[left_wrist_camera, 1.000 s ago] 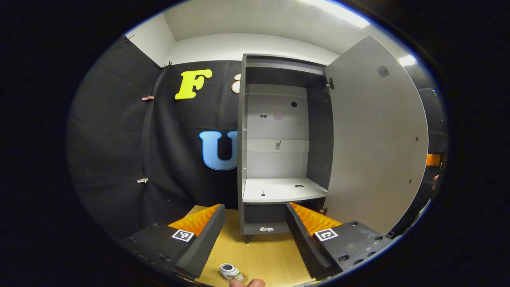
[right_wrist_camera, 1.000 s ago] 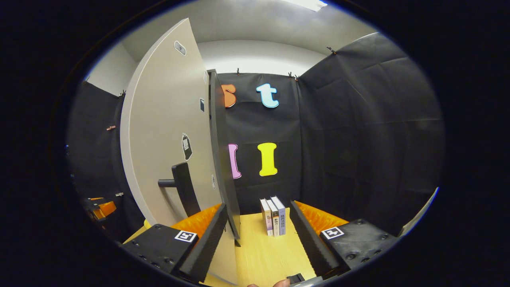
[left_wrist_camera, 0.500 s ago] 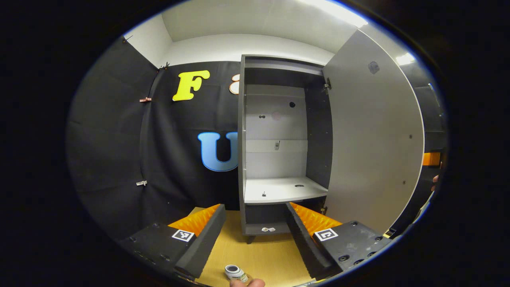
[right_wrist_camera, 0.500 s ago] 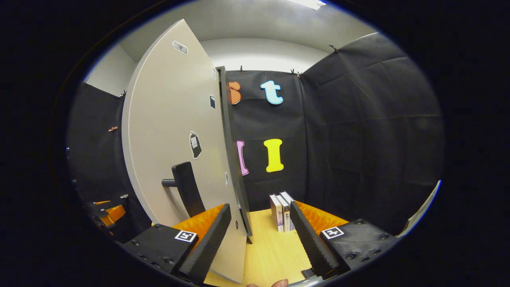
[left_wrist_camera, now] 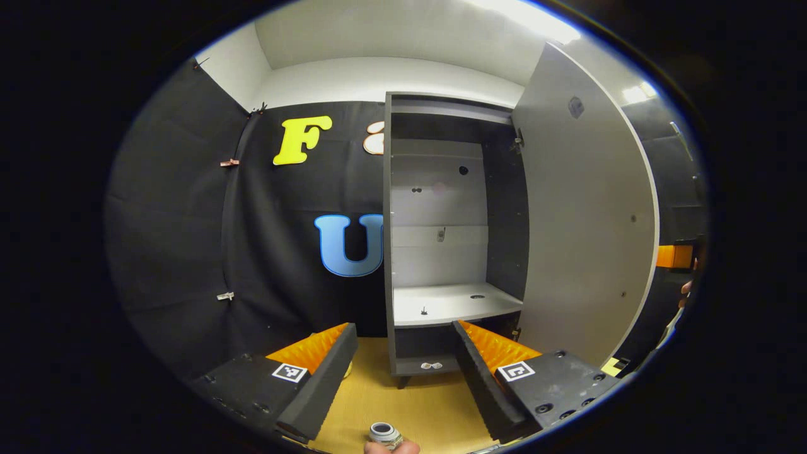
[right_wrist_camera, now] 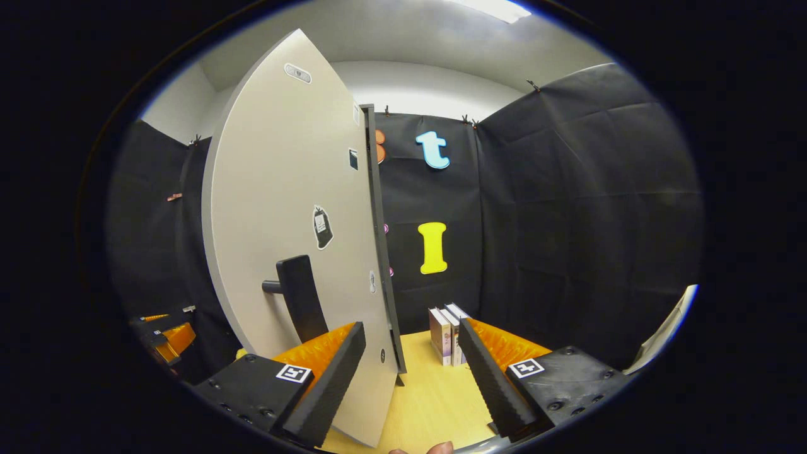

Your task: Open the cabinet door with the right hand, grasp the bottle in the cabinet with the left hand and place it on the coaster, then close the cabinet door with the right hand.

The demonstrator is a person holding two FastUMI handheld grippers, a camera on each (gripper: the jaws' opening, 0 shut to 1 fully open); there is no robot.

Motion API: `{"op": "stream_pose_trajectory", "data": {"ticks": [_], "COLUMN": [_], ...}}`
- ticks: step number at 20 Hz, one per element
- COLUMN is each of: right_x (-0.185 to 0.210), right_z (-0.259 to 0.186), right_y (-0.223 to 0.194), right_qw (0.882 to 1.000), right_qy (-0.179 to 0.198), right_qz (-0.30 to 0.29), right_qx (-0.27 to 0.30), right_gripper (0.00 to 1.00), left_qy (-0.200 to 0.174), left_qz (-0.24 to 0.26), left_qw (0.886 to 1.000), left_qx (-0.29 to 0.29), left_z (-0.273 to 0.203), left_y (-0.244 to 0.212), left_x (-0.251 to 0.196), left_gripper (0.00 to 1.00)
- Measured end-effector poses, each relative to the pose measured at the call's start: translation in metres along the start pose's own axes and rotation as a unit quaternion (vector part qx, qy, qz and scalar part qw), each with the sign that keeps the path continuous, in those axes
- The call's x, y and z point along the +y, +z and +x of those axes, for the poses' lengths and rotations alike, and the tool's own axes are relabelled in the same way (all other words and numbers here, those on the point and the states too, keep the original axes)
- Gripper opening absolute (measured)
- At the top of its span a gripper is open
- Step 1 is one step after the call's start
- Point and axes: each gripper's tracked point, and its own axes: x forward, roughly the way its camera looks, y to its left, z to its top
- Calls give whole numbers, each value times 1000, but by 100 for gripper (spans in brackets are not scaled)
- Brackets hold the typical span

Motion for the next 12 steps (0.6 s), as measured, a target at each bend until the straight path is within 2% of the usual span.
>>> {"op": "stream_pose_trajectory", "data": {"ticks": [12], "right_x": [100], "right_z": [17], "right_y": [-15], "right_qw": [995], "right_qy": [100], "right_qz": [-2], "right_qx": [16], "right_gripper": [98], "left_qy": [18], "left_qz": [-5], "left_qw": [1000], "left_qx": [-10], "left_z": [-7], "left_y": [9], "left_x": [12], "left_gripper": [94]}}
